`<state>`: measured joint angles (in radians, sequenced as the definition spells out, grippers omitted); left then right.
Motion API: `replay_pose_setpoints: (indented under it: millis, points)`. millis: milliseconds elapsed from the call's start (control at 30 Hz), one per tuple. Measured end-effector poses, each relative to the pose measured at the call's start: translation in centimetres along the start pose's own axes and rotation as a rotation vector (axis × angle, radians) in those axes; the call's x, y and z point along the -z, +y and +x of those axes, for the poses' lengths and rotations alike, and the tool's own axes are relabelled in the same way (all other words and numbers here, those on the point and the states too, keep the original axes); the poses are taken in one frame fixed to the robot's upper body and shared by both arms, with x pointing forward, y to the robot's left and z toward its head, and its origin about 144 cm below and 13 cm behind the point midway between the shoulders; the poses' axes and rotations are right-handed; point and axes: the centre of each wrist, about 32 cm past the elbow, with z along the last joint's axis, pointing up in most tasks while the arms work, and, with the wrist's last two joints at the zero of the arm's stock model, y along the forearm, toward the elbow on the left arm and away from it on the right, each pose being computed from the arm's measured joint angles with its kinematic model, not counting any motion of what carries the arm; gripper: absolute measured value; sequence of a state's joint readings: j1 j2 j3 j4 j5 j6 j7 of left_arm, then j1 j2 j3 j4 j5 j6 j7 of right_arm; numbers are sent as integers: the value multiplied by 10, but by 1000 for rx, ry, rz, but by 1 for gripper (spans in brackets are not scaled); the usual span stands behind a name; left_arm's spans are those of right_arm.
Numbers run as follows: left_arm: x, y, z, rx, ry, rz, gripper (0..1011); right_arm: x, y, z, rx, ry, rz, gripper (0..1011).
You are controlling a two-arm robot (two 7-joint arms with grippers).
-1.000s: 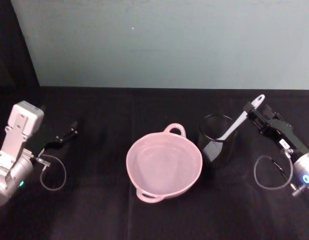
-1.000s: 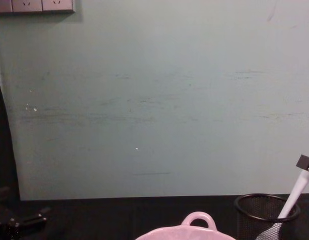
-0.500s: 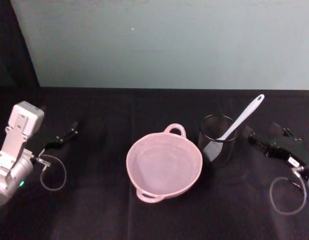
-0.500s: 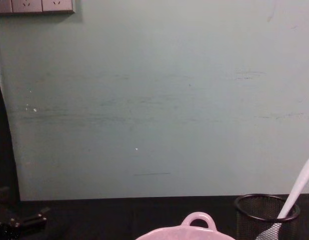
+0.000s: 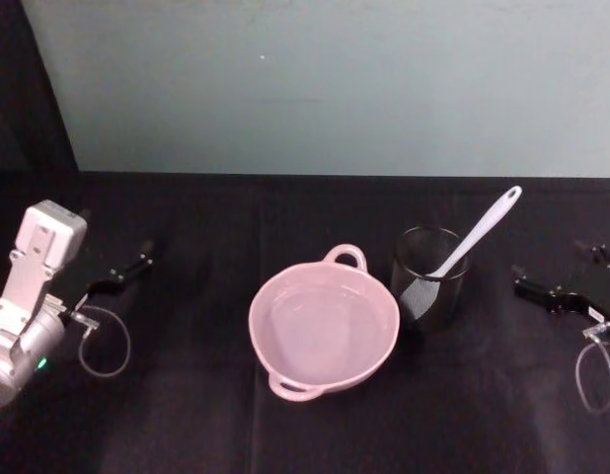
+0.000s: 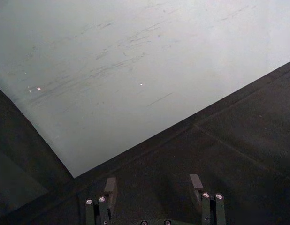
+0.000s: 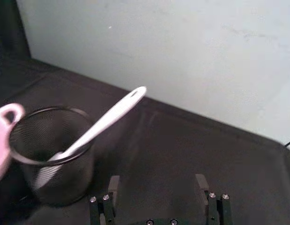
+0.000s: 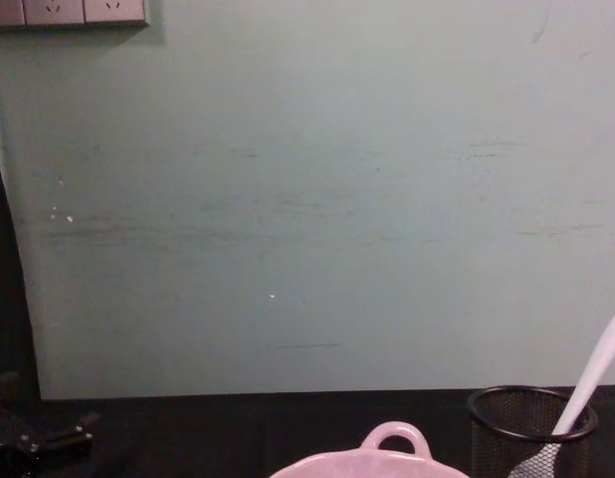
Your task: Use the one hand to pick up the spoon and stir the clear water in the bowl.
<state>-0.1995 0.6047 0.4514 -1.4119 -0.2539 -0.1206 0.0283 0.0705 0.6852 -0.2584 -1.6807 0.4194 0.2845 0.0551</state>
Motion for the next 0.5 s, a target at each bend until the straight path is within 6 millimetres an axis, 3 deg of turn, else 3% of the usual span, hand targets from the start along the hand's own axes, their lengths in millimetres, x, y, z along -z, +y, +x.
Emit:
replay_pose_setpoints:
  millis: [200, 500]
  points:
    - [0, 0, 0, 0, 0, 0, 1005, 14, 18, 6, 38, -49, 89, 1003]
    - [0, 0, 0, 0, 0, 0, 1005, 41, 37, 0, 30, -80, 170, 1003]
